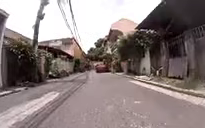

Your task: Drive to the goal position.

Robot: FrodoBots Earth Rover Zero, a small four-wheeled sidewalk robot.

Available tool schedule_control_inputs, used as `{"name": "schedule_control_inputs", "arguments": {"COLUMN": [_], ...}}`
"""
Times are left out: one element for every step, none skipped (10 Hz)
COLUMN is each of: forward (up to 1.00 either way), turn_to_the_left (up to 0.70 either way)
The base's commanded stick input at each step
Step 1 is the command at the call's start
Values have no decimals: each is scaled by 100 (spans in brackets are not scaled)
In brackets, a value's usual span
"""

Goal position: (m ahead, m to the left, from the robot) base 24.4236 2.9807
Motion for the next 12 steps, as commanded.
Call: {"name": "schedule_control_inputs", "arguments": {"forward": [100, 100, 100, 100, 100, 100, 100, 100, 100, 100, 100, 100], "turn_to_the_left": [24, 40, 40, 40, 40, 15, 0, 0, 0, 0, 0, 0]}}
